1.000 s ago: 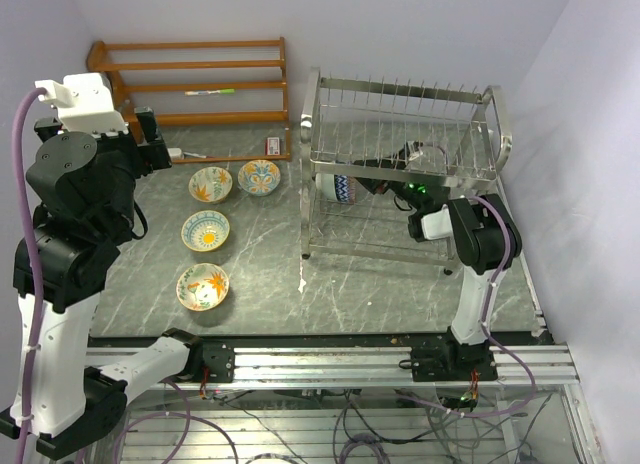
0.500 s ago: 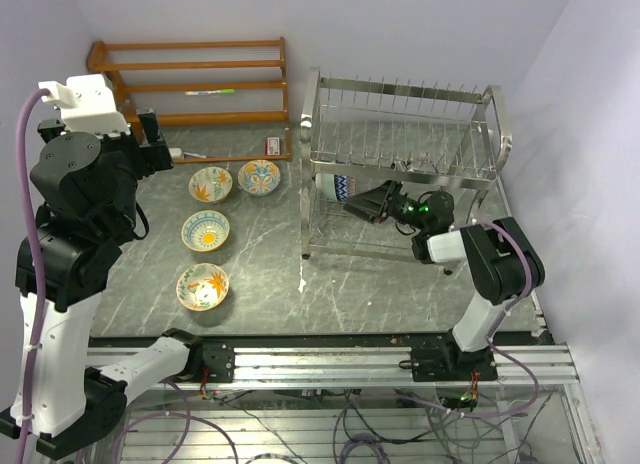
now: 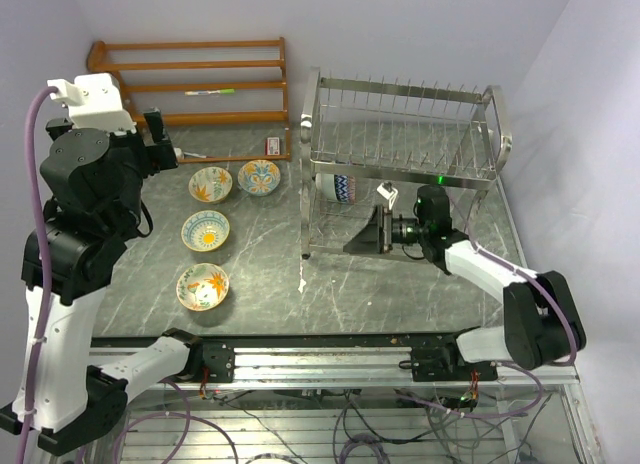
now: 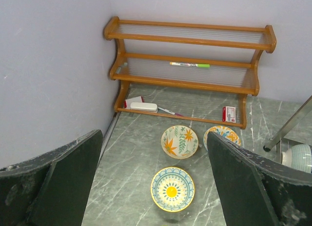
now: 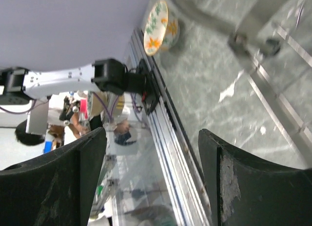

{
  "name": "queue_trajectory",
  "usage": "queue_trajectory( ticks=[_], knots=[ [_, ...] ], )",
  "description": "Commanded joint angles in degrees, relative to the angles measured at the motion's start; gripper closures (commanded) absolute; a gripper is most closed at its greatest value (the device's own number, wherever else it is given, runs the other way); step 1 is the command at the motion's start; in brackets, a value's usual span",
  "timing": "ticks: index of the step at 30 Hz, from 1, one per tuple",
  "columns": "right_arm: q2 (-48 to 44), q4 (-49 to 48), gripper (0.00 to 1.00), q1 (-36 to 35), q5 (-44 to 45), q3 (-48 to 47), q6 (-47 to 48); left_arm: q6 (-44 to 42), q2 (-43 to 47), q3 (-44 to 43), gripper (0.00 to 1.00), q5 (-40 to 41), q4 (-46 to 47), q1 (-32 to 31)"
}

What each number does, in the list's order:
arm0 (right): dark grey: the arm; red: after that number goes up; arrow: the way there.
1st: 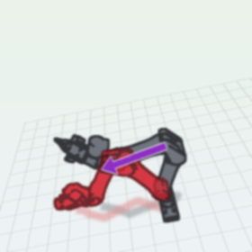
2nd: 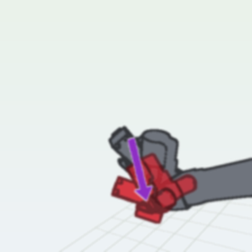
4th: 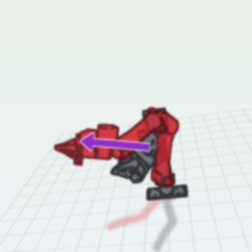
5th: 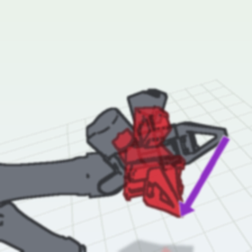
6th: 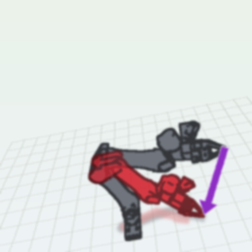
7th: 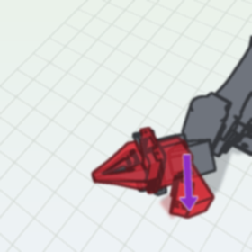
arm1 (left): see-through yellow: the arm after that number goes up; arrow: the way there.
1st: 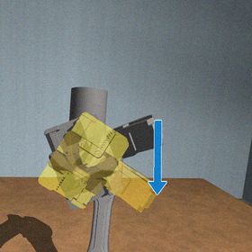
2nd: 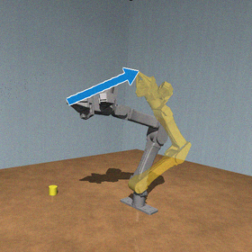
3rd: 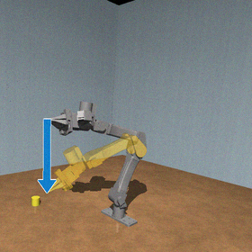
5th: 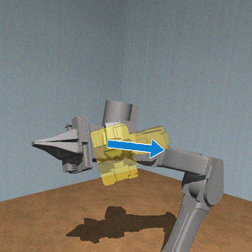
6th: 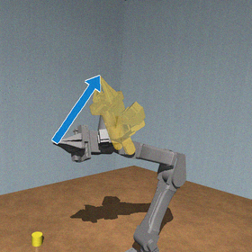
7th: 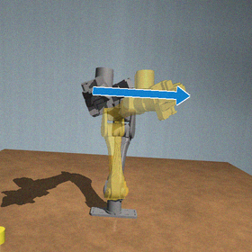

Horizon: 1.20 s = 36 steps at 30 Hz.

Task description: Load the bowls into the dish rack

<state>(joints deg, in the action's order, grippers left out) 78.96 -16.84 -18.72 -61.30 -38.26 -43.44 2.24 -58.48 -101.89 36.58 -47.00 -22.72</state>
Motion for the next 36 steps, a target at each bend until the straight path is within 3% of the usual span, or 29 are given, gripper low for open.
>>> queue_trajectory(
  ticks=[1, 5, 11, 21, 25, 32, 36],
  knots=[
    [-5.5, 12.4, 0.25, -0.2, -3.3, 5.0, 6.3, 0.9, -0.7, 0.2, 0.01, -1.4, -0.3, -0.4],
    [-10.6, 18.6, 0.25, -0.5, -4.3, 6.5, 9.3, 1.7, -1.1, 0.7, 0.01, -2.1, -0.8, -0.4],
    [-17.0, 37.1, 0.25, -4.3, -1.4, 3.3, 18.9, 3.0, -1.2, 2.2, 0.01, -3.2, -0.8, -0.5],
    [-16.8, 41.4, 0.25, -18.2, 14.4, -5.3, 18.6, 5.4, -0.7, 3.2, 0.01, -3.8, -3.1, -0.4],
    [-13.6, 40.8, 0.26, -26.1, 23.3, -10.0, 17.9, 6.9, -1.6, -3.7, 0.01, -2.9, -6.5, -0.4],
    [-1.4, 39.2, 0.26, -41.6, 36.2, -23.6, 17.4, 12.6, -7.4, -28.4, 0.01, -8.5, -18.5, -0.4],
    [6.2, 37.1, 0.26, -45.6, 41.4, -31.6, 15.7, 15.7, -6.0, -30.3, 0.01, -12.7, -19.6, -0.4]
  ],
)
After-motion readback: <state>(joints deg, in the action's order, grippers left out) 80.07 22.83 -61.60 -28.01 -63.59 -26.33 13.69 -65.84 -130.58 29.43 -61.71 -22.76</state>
